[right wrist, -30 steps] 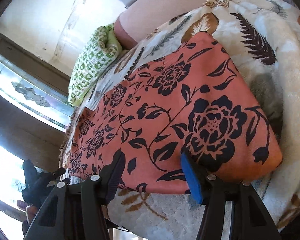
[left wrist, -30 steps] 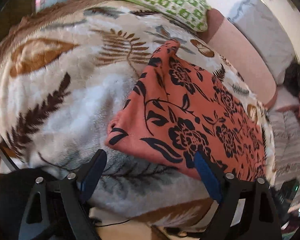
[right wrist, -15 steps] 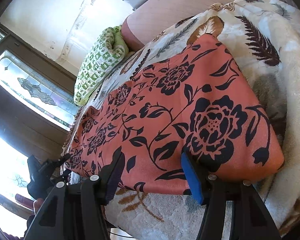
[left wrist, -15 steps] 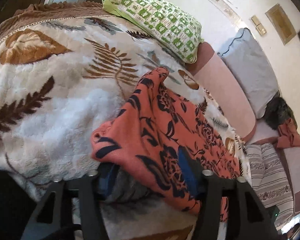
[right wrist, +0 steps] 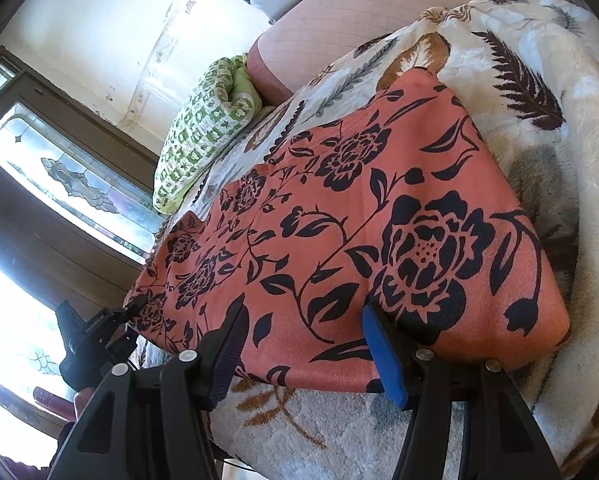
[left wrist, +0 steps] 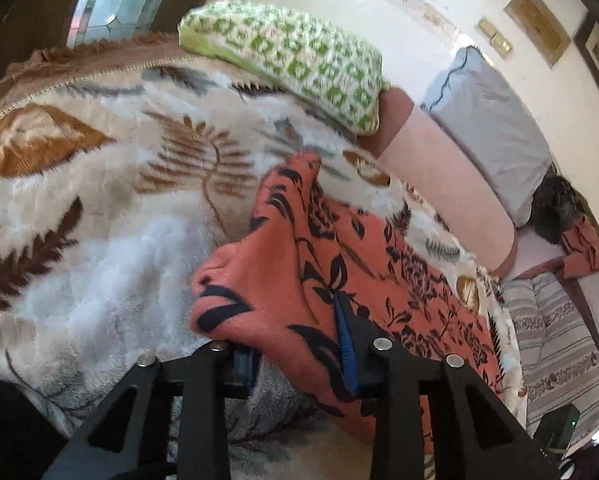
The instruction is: Fold small clothes
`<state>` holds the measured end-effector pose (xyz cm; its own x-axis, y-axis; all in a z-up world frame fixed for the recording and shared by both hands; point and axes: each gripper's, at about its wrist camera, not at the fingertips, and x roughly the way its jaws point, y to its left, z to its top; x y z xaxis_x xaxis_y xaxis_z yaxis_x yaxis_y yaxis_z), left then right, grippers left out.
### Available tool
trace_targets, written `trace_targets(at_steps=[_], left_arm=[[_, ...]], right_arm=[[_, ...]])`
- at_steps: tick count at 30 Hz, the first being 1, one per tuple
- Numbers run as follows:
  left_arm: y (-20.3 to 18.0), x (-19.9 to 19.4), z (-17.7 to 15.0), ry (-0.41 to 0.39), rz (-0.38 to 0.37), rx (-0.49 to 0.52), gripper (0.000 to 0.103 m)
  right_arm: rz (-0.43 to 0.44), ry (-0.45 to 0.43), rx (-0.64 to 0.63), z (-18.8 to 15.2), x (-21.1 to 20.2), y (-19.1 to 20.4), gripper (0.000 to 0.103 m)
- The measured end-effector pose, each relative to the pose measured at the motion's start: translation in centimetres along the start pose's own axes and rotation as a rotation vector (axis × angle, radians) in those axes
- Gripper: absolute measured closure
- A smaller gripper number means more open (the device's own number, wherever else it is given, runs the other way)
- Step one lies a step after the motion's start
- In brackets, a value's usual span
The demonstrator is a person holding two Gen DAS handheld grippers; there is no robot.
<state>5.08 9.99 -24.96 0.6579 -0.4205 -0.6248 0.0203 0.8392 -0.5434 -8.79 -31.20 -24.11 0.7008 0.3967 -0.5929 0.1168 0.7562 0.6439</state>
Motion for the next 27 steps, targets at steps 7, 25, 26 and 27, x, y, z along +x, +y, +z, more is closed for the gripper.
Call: trace_targets(at_steps=[7,25,26,27], left_arm=[[-0.4,1.2,-0.1,0.017,0.016,-0.013,0.07],[-18.6,-1.8,-0.6,-0.084,-0.104,0.543,0.084],[-20.5,-1.4,-1.3,-0.071,-0.126,0.585,0.084],[-21.9,-1.0,-1.9,-0.06,-0.14,0.61,0.084]], right_arm=[[0.011,-0.005,-0.01,0.0,0.0,0.1,0.037],[0.333,-0.034,0.307,2.7,0.0,-4.3,0.033],[0.357,-0.042,0.331,2.8,-0.1,-4.6,0.033],[0.398,-0.056,0.369,3.0,-0.3,-5.3,0.033]])
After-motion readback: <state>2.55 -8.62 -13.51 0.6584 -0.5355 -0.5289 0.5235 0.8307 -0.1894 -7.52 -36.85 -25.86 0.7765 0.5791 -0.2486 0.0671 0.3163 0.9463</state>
